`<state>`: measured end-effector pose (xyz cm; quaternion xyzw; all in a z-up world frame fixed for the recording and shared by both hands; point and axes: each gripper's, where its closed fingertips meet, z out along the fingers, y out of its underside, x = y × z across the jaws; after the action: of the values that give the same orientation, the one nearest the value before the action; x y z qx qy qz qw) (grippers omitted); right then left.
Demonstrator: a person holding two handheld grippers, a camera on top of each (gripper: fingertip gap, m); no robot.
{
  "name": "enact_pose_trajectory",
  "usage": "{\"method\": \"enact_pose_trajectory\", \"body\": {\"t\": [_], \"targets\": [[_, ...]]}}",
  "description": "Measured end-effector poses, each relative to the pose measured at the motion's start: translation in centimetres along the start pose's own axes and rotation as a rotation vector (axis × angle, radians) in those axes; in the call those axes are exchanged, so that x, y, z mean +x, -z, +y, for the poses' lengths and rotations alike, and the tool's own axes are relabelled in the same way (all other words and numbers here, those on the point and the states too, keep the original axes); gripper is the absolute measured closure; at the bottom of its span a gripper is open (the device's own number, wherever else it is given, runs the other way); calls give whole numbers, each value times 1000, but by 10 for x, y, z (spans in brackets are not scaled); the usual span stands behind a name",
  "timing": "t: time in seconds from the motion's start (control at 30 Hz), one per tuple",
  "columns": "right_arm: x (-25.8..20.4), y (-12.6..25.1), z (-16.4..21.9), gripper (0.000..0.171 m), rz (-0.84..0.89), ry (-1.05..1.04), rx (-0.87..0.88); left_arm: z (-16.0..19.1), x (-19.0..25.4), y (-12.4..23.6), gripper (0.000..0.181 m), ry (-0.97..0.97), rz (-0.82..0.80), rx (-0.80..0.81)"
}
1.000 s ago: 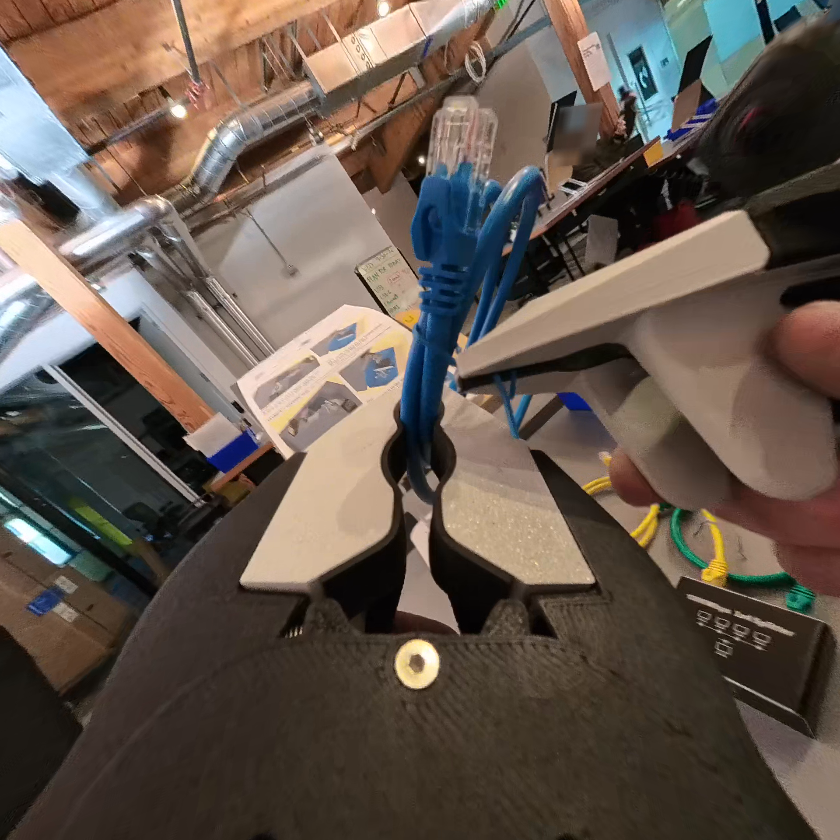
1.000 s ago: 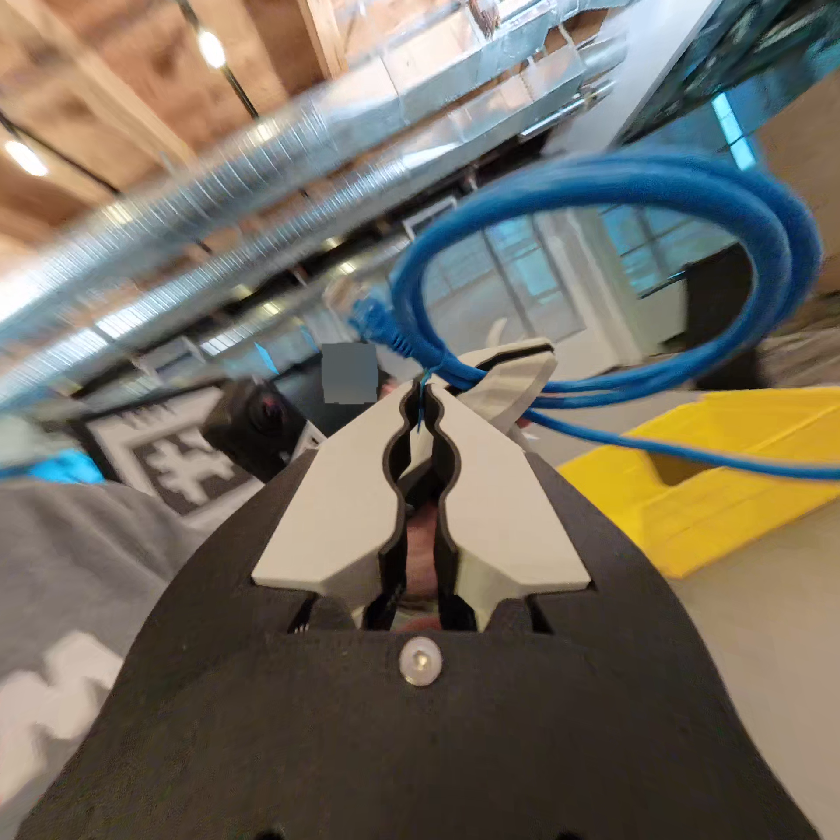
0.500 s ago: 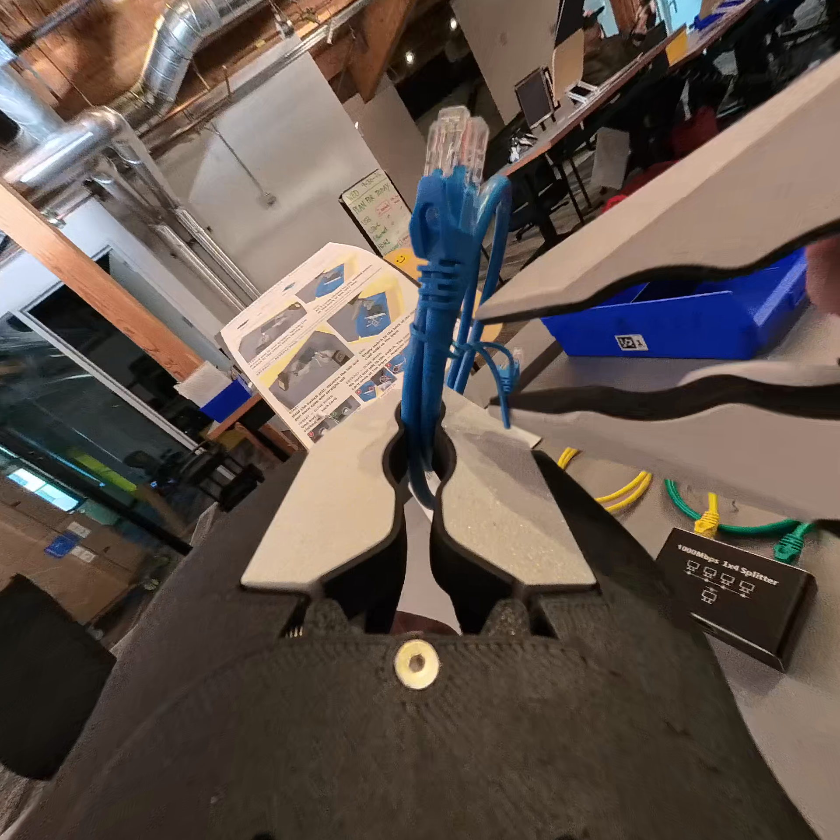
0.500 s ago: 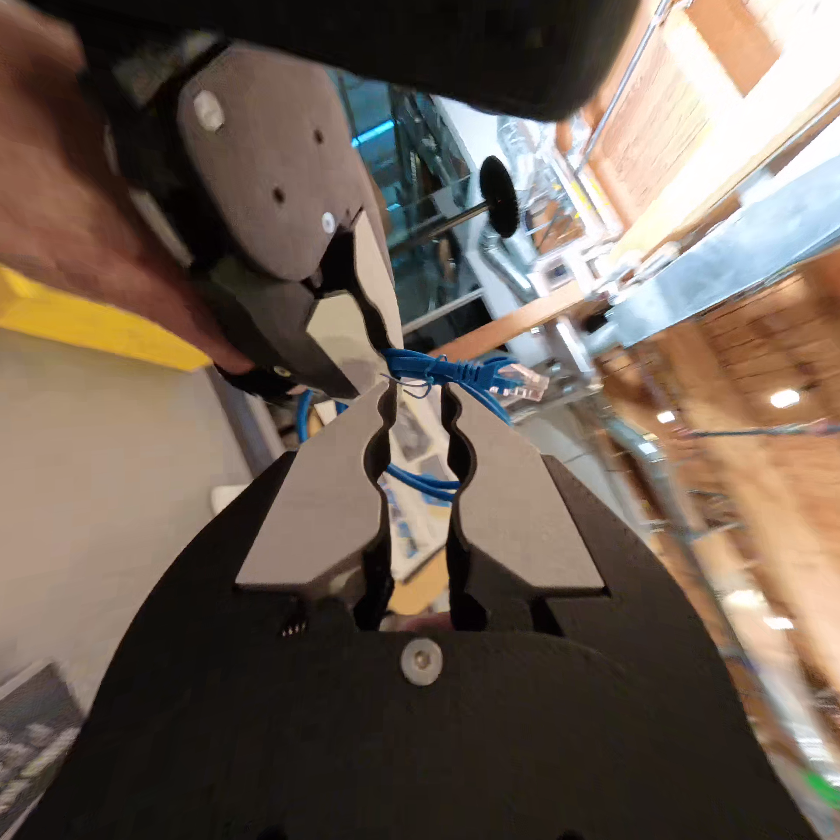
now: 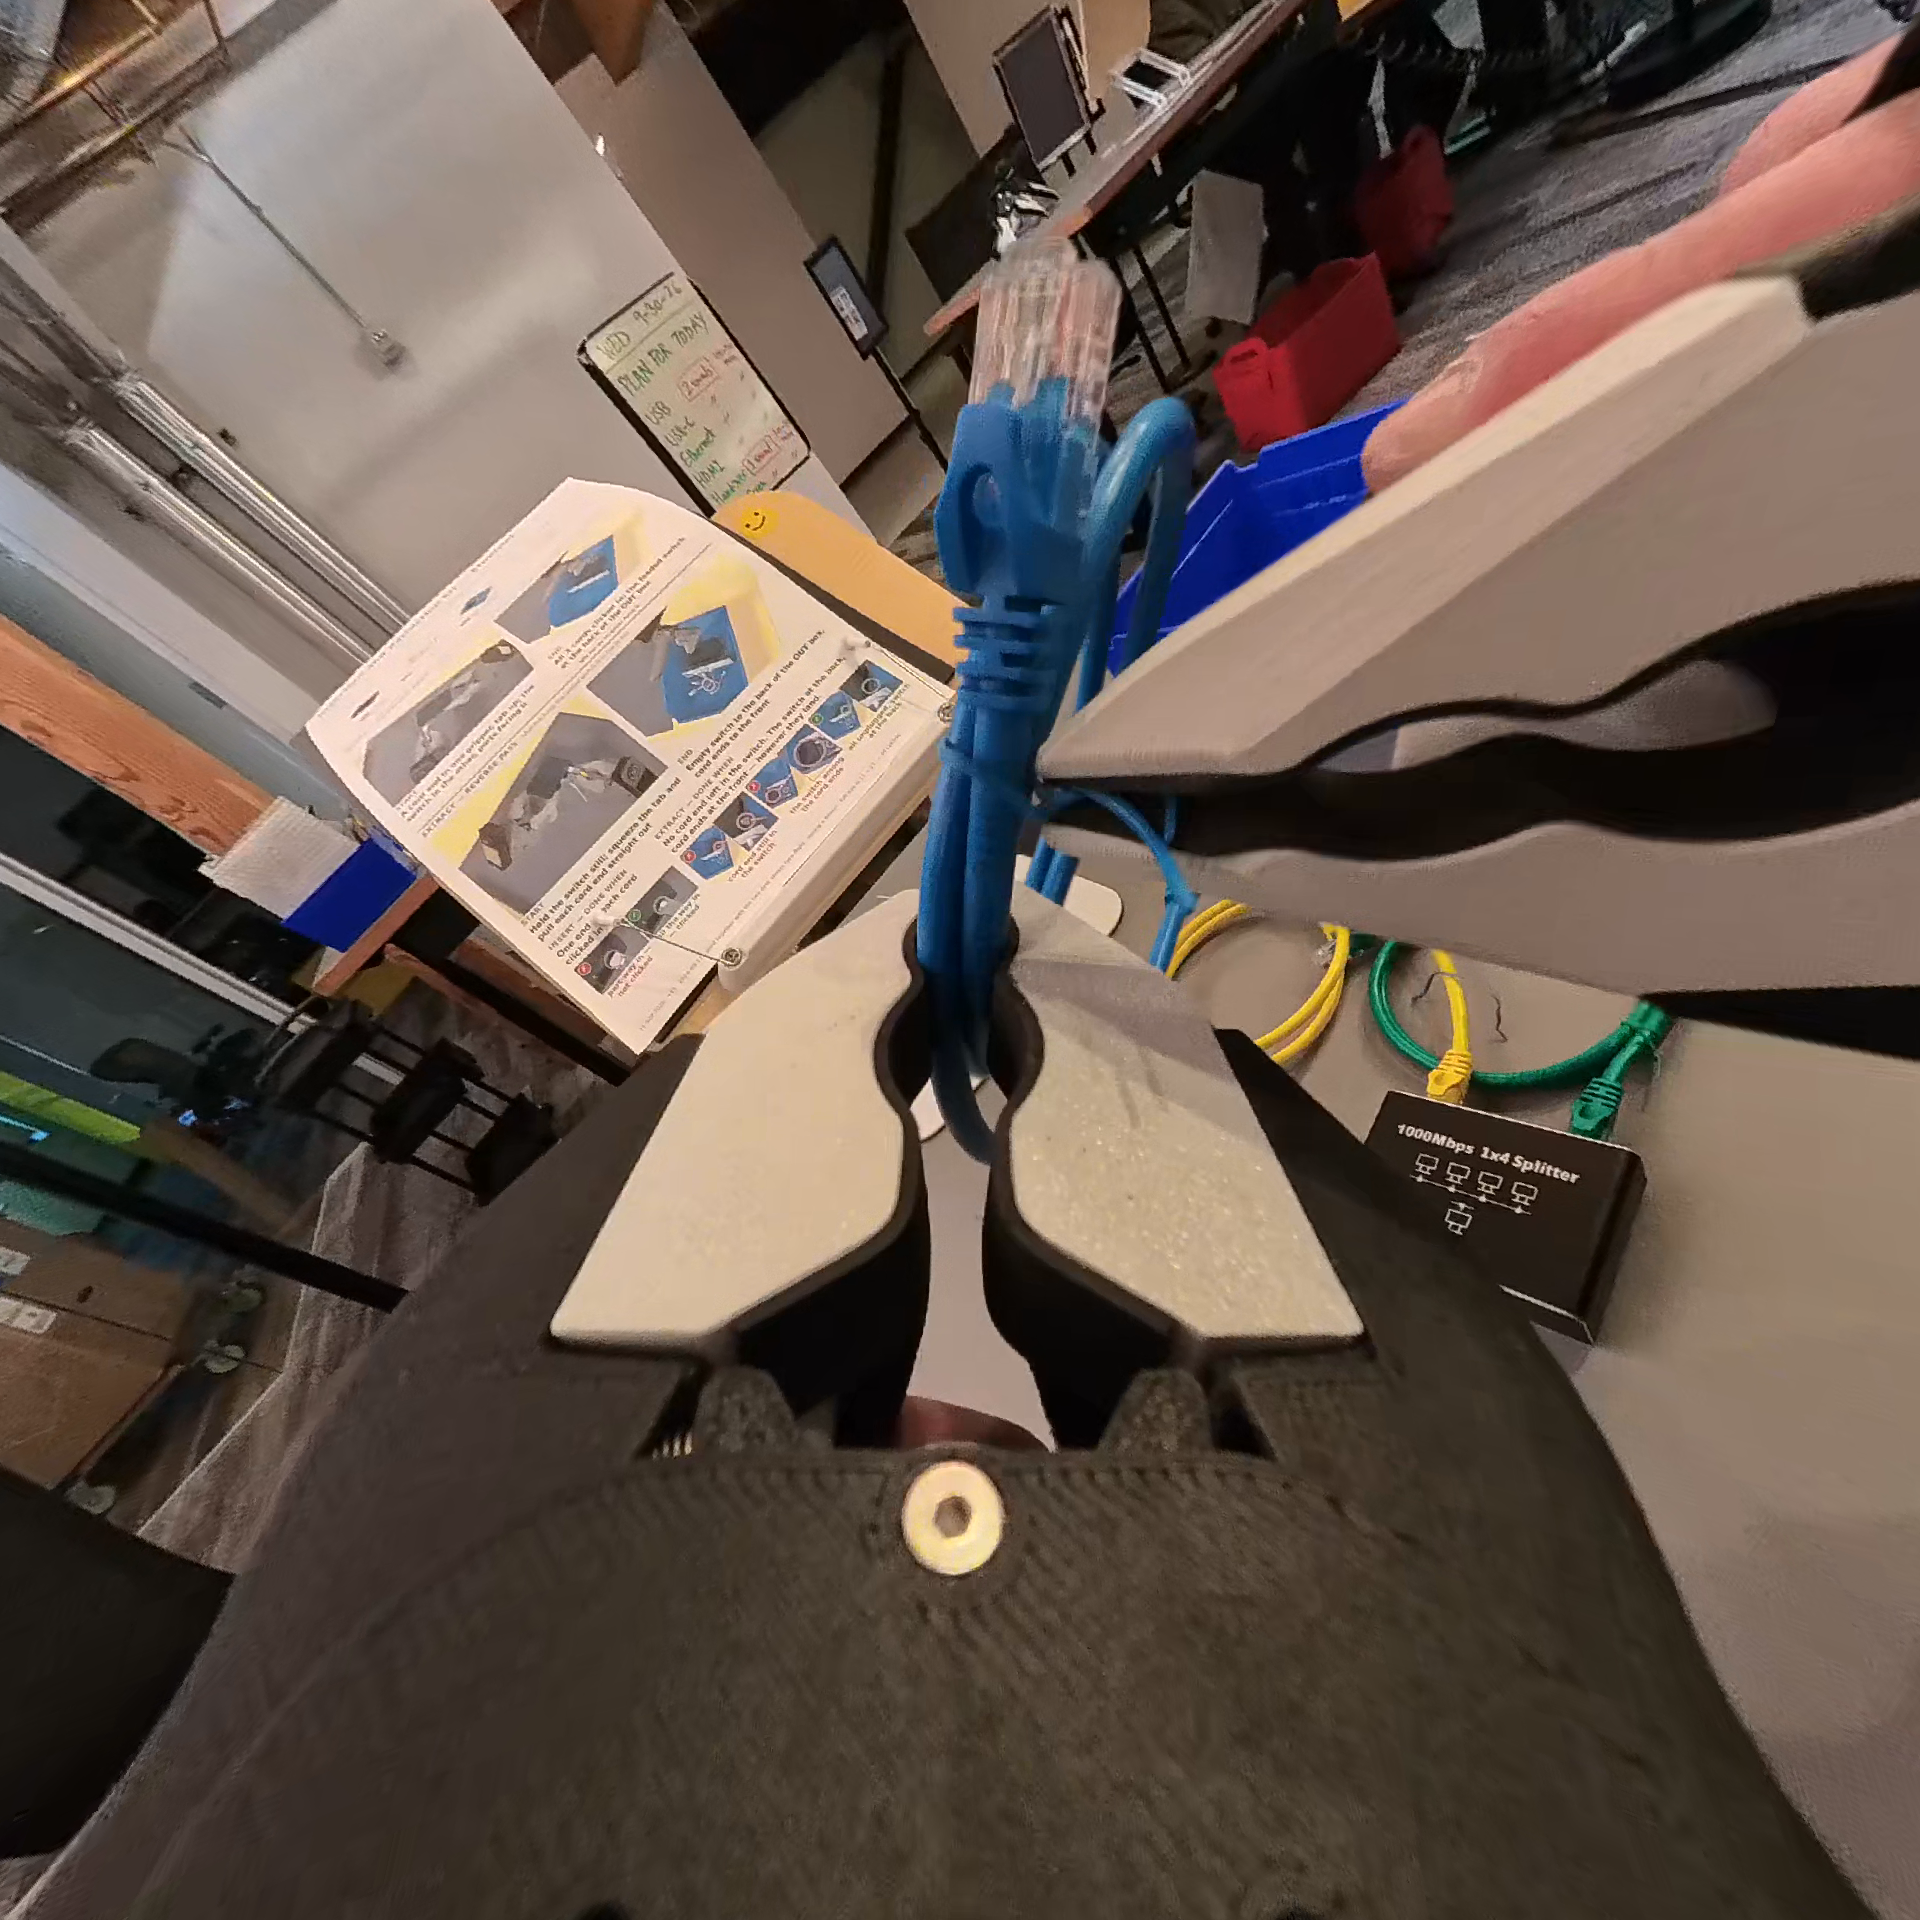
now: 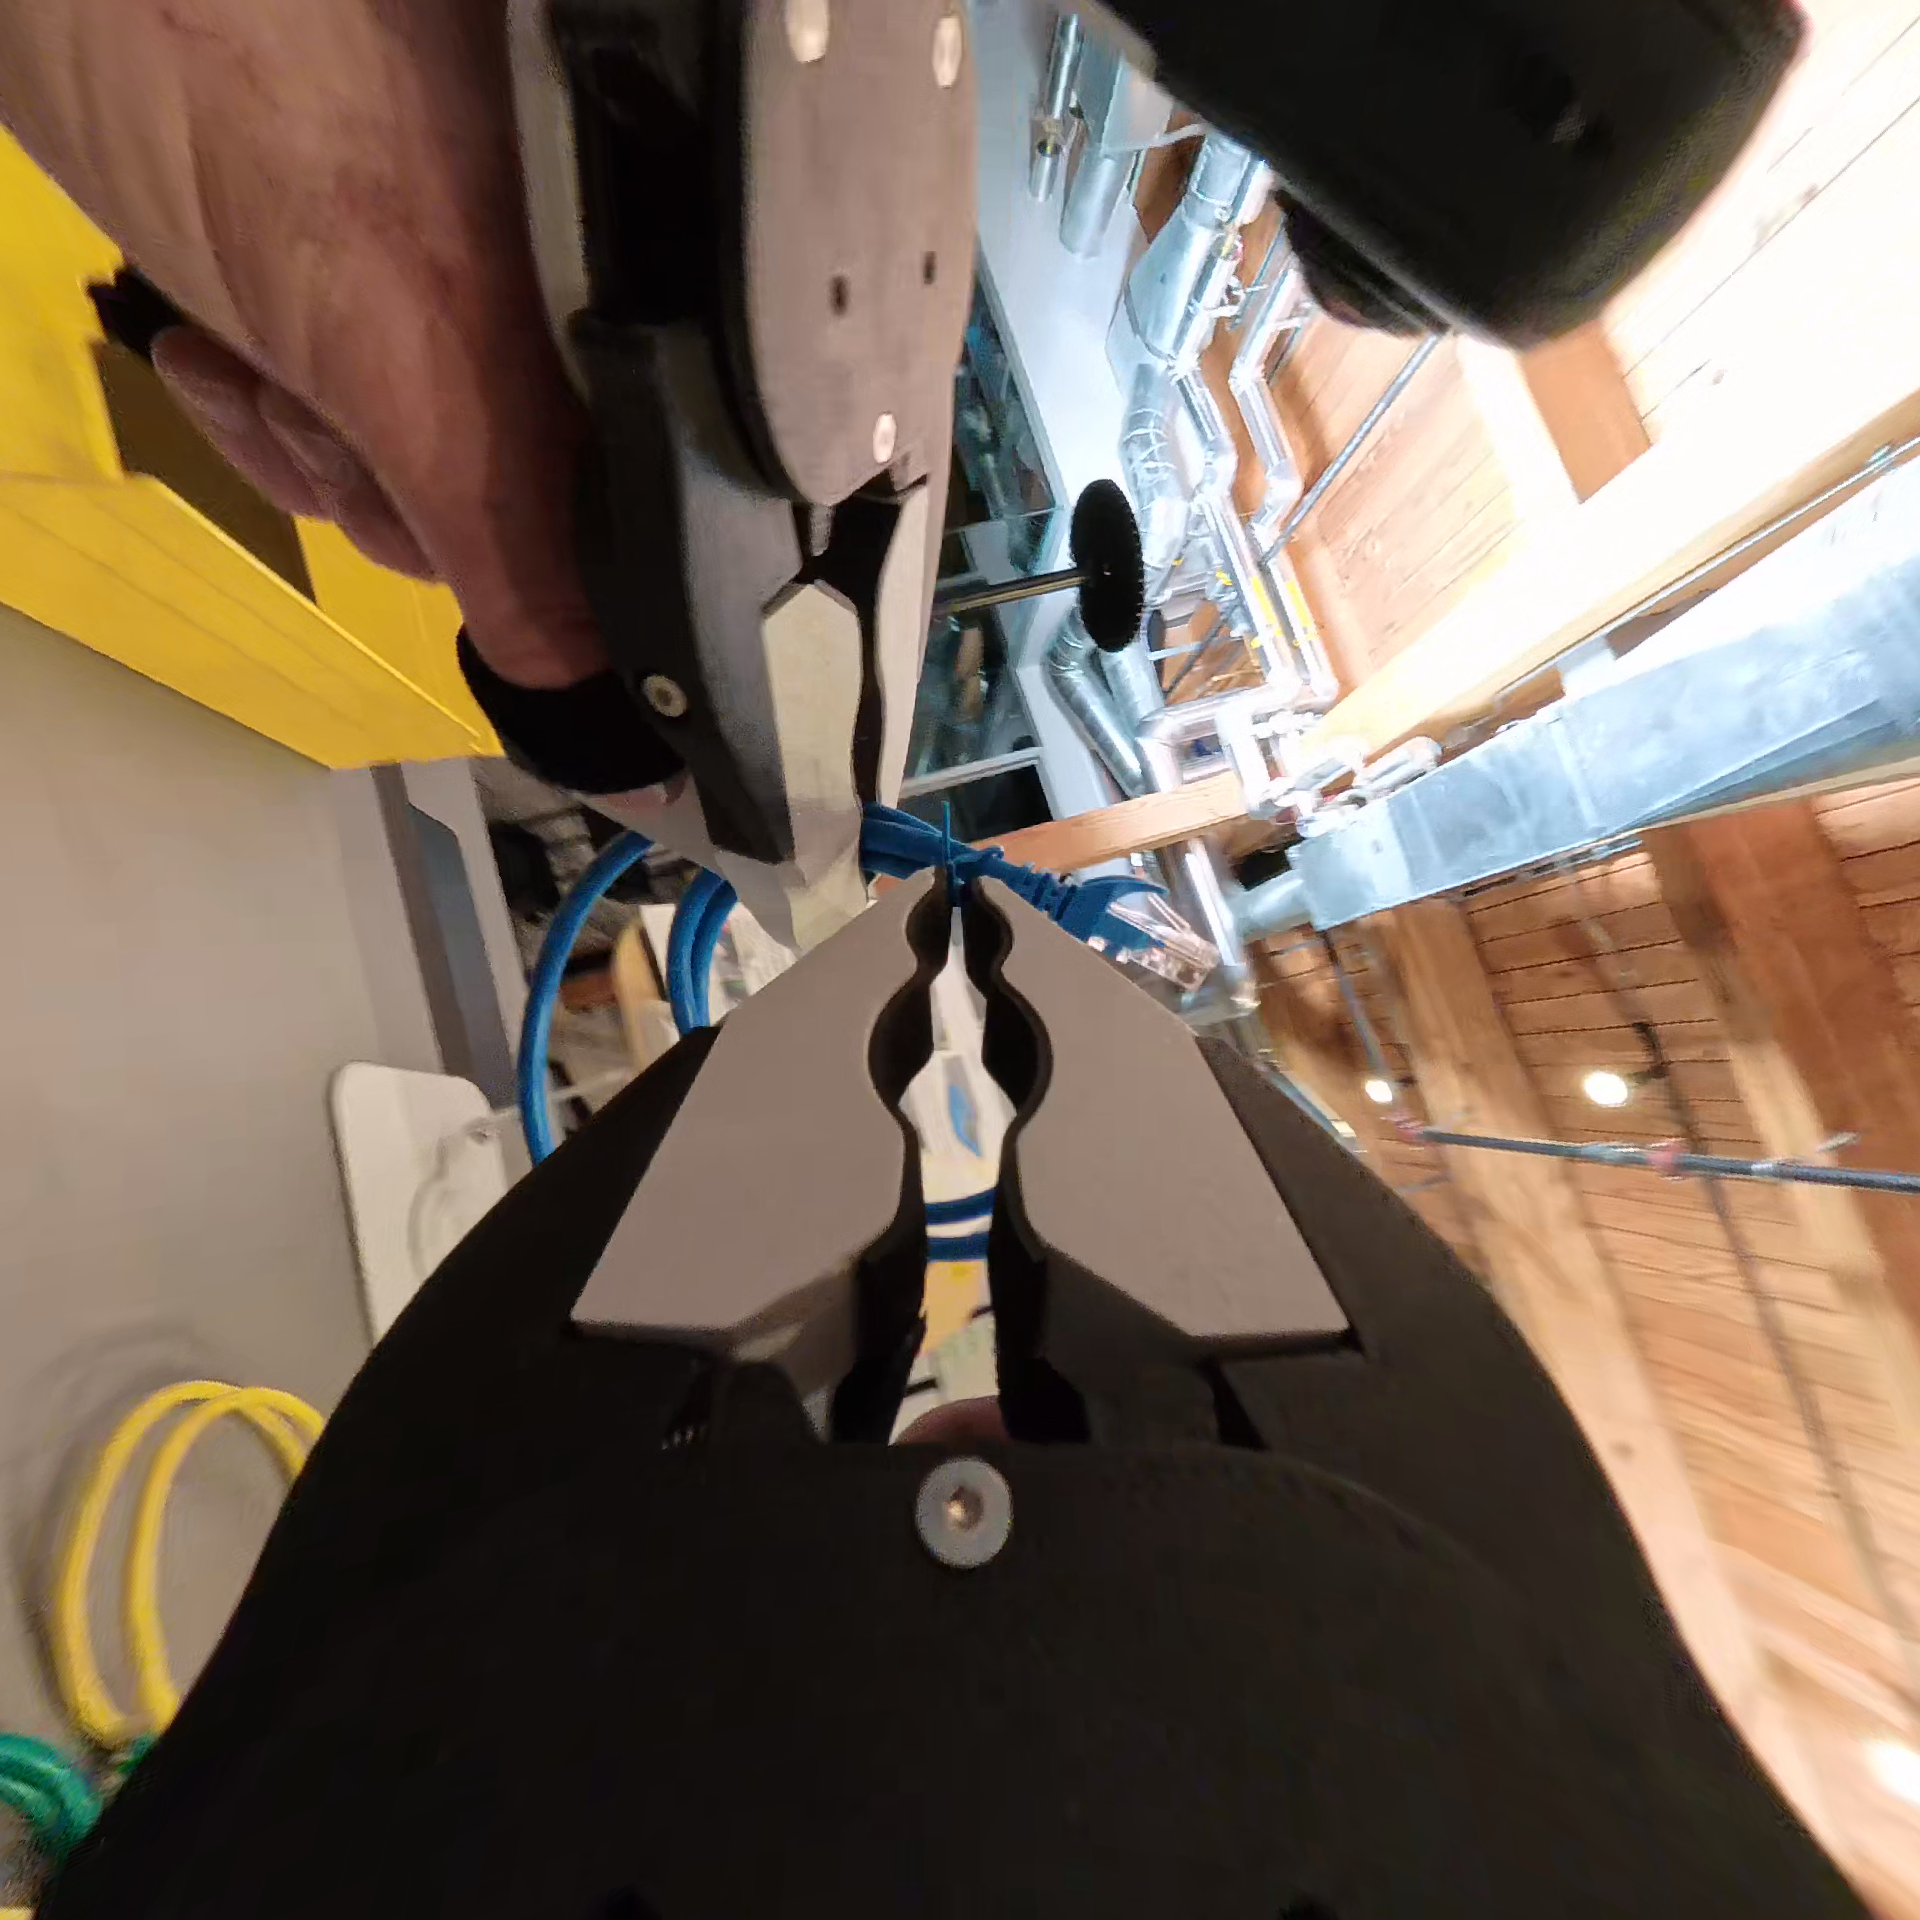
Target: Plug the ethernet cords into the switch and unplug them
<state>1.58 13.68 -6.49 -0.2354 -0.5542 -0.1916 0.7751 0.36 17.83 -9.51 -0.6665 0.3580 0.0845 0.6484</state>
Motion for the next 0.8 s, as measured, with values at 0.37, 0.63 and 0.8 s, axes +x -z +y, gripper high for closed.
{"method": "enact_pose_trajectory", "body": {"t": [0.37, 0.63, 0.8], "targets": [[8, -2, -26, 171, -508, -2276, 528, -14, -25, 8, 176, -60, -230, 175], [-1, -5, -10, 146, -214, -1169, 162, 4, -29, -3, 176, 42, -136, 78], [8, -2, -7, 150, 17, -255, 15, 5, -15, -6, 176, 29, -78, 43]]}}
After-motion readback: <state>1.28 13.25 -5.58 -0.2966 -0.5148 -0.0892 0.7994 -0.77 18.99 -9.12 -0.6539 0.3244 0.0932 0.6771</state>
